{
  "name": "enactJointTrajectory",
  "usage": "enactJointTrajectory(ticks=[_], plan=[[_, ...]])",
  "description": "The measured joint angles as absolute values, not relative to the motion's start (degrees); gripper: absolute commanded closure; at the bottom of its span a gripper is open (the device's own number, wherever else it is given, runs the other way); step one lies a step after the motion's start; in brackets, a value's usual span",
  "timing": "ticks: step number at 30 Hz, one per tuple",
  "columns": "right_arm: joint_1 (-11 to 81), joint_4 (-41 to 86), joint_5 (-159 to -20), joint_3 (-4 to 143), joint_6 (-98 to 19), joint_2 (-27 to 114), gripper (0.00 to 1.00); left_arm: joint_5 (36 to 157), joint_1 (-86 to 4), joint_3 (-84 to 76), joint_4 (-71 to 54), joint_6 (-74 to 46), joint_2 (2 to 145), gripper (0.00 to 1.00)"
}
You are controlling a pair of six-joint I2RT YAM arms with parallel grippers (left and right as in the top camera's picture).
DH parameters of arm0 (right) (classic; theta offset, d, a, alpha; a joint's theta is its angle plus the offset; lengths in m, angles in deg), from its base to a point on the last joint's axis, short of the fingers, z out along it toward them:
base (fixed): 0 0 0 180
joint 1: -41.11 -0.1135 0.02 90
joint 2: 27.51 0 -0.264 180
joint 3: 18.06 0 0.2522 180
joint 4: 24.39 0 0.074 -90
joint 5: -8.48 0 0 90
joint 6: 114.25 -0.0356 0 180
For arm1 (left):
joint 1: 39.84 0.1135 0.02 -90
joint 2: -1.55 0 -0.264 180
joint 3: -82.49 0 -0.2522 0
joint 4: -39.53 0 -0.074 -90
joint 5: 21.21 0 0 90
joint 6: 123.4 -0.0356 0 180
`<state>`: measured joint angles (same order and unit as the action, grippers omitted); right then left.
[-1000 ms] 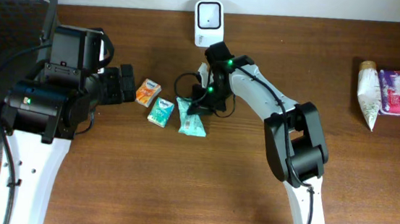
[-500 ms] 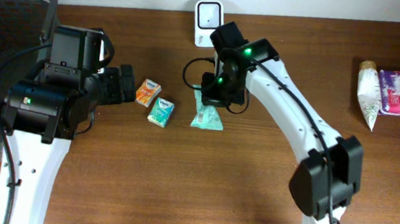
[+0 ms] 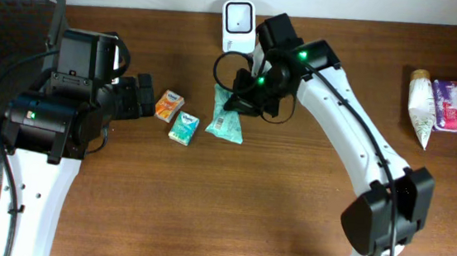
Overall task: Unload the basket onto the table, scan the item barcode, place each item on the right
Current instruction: 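Lift the green wipes pack toward the scanner with the right gripper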
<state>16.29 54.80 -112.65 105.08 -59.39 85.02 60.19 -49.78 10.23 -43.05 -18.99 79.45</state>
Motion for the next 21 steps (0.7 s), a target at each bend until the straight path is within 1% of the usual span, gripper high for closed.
enactJointTrajectory(ticks=[4,8,21], plan=[[16.29,50.3,-111.36,105.1,-56.22,77.06,0.96,60.19,-49.78,10.23,-43.0,-18.99,79.45,0.01],[16.29,48.64,-106.27,105.21,-52.24,70.05,0.96,60.19,-49.78,10.23,-43.02,-18.99,79.45,0.01],[16.29,49.12,-103.97,105.21,-51.04,69.28,0.96,60.19,-49.78,10.23,-43.02,-18.99,79.45,0.01]])
